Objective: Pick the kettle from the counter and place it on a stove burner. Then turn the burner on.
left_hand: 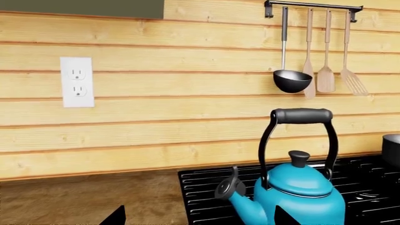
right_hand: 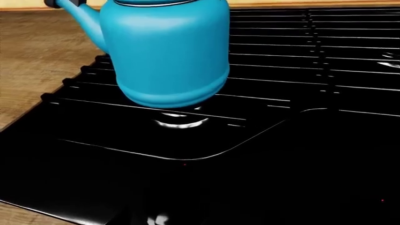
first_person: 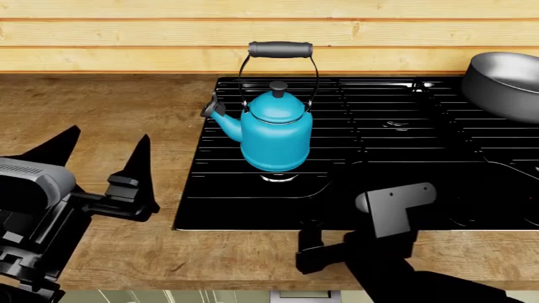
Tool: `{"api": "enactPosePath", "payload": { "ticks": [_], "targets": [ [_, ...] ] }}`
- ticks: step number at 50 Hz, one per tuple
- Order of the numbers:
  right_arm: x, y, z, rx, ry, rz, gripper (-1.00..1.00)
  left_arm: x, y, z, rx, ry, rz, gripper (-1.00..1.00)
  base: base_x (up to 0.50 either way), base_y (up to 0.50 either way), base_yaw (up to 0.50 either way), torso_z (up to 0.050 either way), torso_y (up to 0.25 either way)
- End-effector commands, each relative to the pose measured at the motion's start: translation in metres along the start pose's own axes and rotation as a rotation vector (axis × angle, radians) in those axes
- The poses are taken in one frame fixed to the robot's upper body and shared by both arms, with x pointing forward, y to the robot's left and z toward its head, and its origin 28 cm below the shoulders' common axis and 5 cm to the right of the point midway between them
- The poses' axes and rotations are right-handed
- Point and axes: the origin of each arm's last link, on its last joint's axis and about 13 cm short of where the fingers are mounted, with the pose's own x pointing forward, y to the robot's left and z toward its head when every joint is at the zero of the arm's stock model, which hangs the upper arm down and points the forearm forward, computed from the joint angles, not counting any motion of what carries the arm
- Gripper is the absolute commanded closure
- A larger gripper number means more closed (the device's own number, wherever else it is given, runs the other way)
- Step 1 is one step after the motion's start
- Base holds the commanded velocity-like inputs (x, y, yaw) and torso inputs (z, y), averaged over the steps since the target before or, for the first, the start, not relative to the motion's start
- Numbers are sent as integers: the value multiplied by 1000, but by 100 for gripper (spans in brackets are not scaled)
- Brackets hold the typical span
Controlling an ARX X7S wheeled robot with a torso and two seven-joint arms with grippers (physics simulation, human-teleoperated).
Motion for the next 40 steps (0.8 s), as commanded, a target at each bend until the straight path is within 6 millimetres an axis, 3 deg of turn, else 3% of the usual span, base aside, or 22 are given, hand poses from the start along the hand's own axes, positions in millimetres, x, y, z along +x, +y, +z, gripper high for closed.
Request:
{"api": "enactPosePath", "payload": {
  "ticks": [1,28,29,40],
  "targets": [
    [8,1,-4,1,10,18,-100,-1,1,-1,3,7,6,-100,0,0,0,0,0],
    [25,1,-12,-21,37,41,-100,1,1,-6,0,16,6,-100,0,0,0,0,0],
    [25,0,-12,-23,37,40,100,1,1,-6,1,15,5,-100,0,0,0,0,0],
    [24,1,-14,-29,39,54,100,1,1,-8,-3,18,5,-100,0,0,0,0,0]
  ]
}}
